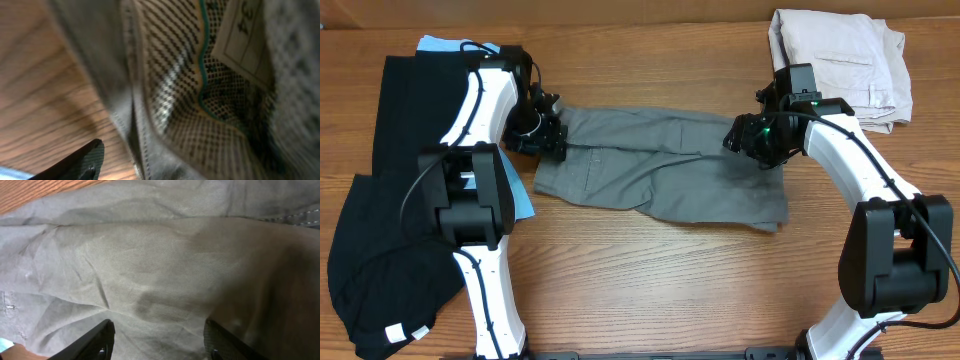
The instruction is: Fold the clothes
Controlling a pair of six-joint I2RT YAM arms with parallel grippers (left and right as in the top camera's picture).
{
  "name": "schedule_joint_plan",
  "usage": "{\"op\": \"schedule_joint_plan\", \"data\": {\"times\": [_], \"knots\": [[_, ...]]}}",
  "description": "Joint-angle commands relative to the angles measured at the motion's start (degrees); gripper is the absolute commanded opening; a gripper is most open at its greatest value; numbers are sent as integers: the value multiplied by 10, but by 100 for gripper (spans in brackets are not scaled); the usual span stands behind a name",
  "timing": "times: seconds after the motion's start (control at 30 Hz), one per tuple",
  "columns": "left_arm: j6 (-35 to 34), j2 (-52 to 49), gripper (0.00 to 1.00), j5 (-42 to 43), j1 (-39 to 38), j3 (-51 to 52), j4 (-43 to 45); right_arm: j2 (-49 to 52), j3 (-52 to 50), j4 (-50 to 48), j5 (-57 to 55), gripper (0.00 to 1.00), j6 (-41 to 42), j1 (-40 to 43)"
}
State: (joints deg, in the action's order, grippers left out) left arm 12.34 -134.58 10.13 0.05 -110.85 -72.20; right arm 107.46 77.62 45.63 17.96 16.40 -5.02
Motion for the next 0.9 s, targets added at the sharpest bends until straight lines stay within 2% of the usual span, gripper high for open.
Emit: {"op": "schedule_joint_plan", "data": {"times": [0.0, 0.1, 0.17, 0.23, 0.27, 0.3, 0.47, 0.5, 0.53, 0.87], "knots": [[56, 8, 74, 52, 2, 38, 17, 0, 11, -4, -5, 61, -6, -2], [57, 8, 73, 65, 1, 73, 49, 0, 11, -3, -5, 61, -6, -2], [56, 8, 65, 65, 0, 93, 68, 0, 11, -4, -5, 60, -6, -2], [52, 8, 41, 64, -1, 106, 81, 0, 11, -4, -6, 60, -6, -2], [47, 8, 16, 64, -1, 108, 85, 0, 11, -4, -7, 56, -6, -2], [39, 8, 4, 64, 1, 109, 87, 0, 11, -3, -10, 47, -5, -2], [17, 11, 4, 64, 9, 74, 59, 5, -15, -30, -14, 18, 1, -2], [13, 17, 4, 64, 9, 47, 38, 16, -24, -35, -14, 6, 13, -2], [13, 21, 4, 64, 9, 30, 26, 26, -28, -38, -13, 4, 19, -2], [7, 93, 4, 5, 11, -127, -74, 83, -34, -36, 2, 4, 44, -1]]}}
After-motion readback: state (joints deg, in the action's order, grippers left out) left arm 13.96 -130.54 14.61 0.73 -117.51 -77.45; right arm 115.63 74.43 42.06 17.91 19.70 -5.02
